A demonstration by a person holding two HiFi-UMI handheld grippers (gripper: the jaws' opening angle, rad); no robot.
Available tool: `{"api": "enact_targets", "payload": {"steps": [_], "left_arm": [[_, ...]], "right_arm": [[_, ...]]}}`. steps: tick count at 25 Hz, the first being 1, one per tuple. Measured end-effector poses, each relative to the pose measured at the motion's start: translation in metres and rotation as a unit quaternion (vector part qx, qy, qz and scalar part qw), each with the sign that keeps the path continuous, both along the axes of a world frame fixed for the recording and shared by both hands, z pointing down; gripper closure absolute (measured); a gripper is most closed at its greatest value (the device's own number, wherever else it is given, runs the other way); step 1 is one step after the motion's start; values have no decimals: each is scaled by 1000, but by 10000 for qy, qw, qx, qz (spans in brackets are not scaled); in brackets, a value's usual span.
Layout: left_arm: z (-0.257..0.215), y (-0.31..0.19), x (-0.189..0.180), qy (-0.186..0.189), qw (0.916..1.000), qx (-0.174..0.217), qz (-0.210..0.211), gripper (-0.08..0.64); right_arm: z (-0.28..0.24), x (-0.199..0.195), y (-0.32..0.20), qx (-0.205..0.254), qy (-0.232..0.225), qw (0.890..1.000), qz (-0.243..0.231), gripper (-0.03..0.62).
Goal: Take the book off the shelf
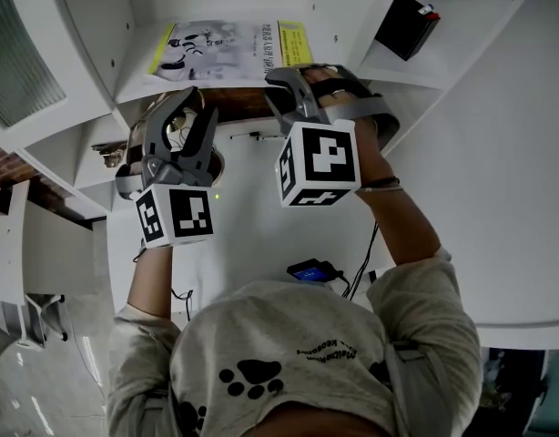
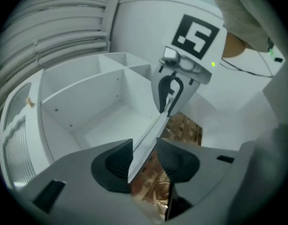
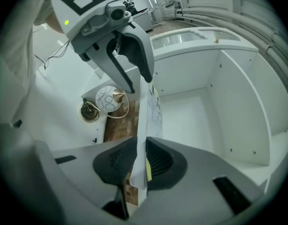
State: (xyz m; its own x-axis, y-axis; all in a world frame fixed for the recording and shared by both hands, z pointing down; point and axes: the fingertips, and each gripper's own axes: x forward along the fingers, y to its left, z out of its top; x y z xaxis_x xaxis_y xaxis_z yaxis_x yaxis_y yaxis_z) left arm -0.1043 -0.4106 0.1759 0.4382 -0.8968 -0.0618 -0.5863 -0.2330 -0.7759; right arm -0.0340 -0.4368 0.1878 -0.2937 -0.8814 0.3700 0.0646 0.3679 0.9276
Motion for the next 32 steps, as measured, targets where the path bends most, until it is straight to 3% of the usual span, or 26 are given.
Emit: {"api": "enact_targets", "payload": {"steps": [1,3,6,11,12,18,23,25,28,32], "left_arm": [[3,-5,2,-358,9993,48,-118,402],[8,-16,4,-1062,9934,179,-383,391],[12,-31,5,-2050,9749,424,-762,368],[8,-51,8,-2895,9500,674,-959,372],[11,-52,10,-2988,9470,657,-974,415],[21,-47,18,-2909,9501,428,-1039,433],[17,-41,18,-2811,9520,360,-1156,476],[18,-38,20,-2822,9514,334,-1185,476],[16,-32,23,-2822,9508,398,-1215,476],[20,-24,25,-2844,9498,308,-1264,474]], "right_arm": [[-1,0,1,4,2,10000,-6,520],[-1,0,5,9,2,10000,-21,520],[0,1,11,12,1,10000,-46,520],[-4,-1,15,35,15,10000,-87,520],[-3,0,16,31,-12,10000,-89,520],[5,8,19,246,-129,9996,30,509],[1,-12,26,603,-97,9981,-36,347],[7,-18,17,710,78,9974,-21,322],[11,-11,-4,975,327,9943,268,314],[11,3,-22,1109,266,9920,537,316]]}}
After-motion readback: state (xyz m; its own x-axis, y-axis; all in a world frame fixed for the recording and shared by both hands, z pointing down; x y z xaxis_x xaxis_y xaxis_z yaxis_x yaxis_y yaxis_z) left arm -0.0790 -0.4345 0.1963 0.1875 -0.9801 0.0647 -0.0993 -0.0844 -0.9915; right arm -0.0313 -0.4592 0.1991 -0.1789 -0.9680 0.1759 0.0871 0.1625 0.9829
